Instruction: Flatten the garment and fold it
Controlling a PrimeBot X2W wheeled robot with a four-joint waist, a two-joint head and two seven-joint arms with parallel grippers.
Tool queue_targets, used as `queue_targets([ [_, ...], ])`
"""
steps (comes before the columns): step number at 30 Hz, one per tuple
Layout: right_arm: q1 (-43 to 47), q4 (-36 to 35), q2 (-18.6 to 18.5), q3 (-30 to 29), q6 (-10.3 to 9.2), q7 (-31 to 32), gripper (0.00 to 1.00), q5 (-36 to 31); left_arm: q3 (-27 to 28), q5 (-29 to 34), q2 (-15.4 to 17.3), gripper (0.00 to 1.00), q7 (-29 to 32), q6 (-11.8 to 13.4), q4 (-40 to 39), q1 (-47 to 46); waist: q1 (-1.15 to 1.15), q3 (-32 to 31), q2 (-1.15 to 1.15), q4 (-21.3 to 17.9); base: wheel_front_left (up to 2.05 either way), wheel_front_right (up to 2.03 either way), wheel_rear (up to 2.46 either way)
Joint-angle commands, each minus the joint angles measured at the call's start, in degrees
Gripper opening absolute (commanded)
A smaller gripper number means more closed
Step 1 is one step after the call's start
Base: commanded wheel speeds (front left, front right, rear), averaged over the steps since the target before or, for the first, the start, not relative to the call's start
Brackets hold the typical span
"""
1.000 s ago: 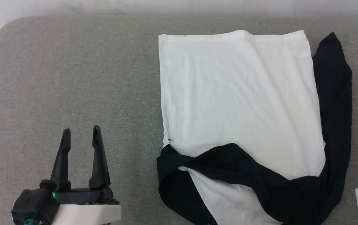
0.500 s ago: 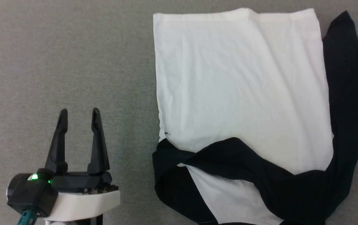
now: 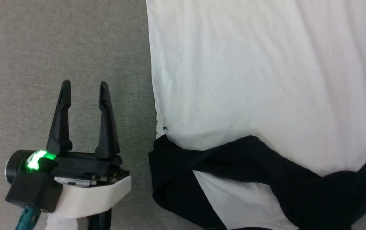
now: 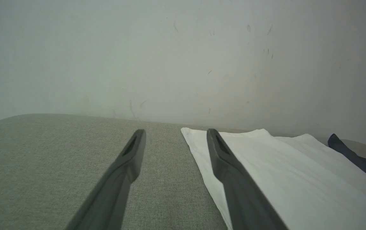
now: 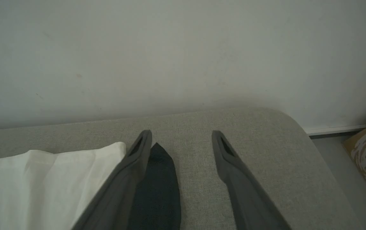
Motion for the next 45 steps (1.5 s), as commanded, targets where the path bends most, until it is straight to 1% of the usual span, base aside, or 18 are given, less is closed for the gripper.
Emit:
queue_targets([
  [1, -1.03, 0.97, 0.13, -0.37, -0.05, 1.07, 1.00, -0.26, -0.18, 0.50, -0.37, 1.00, -0.26, -0.55, 0.06, -0.90, -0.02, 3.90, 0.00, 1.09, 0.00, 0.00, 0.00],
  [3, -3.06, 3.63, -0.25, -0.51, -0.05, 5.45, 1.00, -0.52, -0.65, 0.83, -0.88, 1.00, -0.26, -0.92, 0.28, -1.60, -0.02, 5.23, 0.00, 1.61, 0.00, 0.00, 0.00],
  [7, -5.87, 5.61, -1.12, -0.38, -0.05, 10.59, 1.00, -1.60, -1.55, 1.69, -2.04, 1.00, -0.26, -1.74, 0.59, -3.18, -0.02, 8.57, 0.00, 3.05, 0.00, 0.00, 0.00],
  [16, -7.18, 6.37, -3.16, 0.96, -0.05, 12.34, 1.00, -1.66, -2.16, 2.68, -3.49, 1.00, -0.26, -2.82, 0.90, -5.16, -0.02, 12.17, 0.00, 5.15, 0.00, 0.00, 0.00],
  [24, -7.30, 6.62, -4.55, 2.84, -0.05, 11.78, 1.00, -0.34, -2.55, 2.89, -4.82, 1.00, -0.26, -3.72, 1.75, -6.04, -0.02, 13.48, 0.00, 6.80, 0.00, 0.00, 0.00],
  [25, -7.20, 6.66, -4.78, 3.06, -0.05, 11.82, 0.64, -0.17, -2.59, 2.91, -4.95, 1.00, -0.26, -3.82, 1.86, -6.09, -0.02, 13.51, 0.00, 6.93, 0.00, 0.00, 0.00],
  [27, -6.99, 6.66, -5.42, 3.54, -0.05, 11.58, 0.00, -0.29, -2.61, 2.91, -5.18, 1.00, -0.26, -4.01, 2.16, -6.10, -0.02, 13.45, 0.00, 7.10, 0.00, 0.00, 0.00],
  [32, -7.28, 6.76, -5.73, 3.63, -0.05, 8.20, 0.00, -1.42, -2.43, 2.88, -5.58, 1.00, -0.26, -4.47, 3.39, -6.18, -0.02, 12.21, 0.00, 6.85, 0.00, 0.00, 0.00],
  [36, -7.16, 7.25, -5.49, 3.43, -0.05, 3.91, 0.00, -1.50, -2.14, 2.79, -5.79, 1.00, -0.26, -4.88, 4.39, -5.87, -0.02, 9.53, 0.00, 6.06, 0.00, 0.00, 0.00],
  [41, -5.09, 8.03, -5.27, 0.80, -0.05, -1.22, 0.00, 0.34, -0.61, 2.76, -5.50, 1.00, -0.26, -5.01, 5.29, -3.98, -0.02, 3.51, 0.00, 4.97, 0.00, 0.00, 0.00],
  [45, -0.82, 7.76, -5.99, -2.73, -0.05, -4.74, 0.00, 1.36, 1.07, 2.05, -4.62, 1.00, -0.26, -4.97, 5.84, -0.76, -0.02, -2.42, 0.00, 3.95, 0.00, 0.00, 0.00],
])
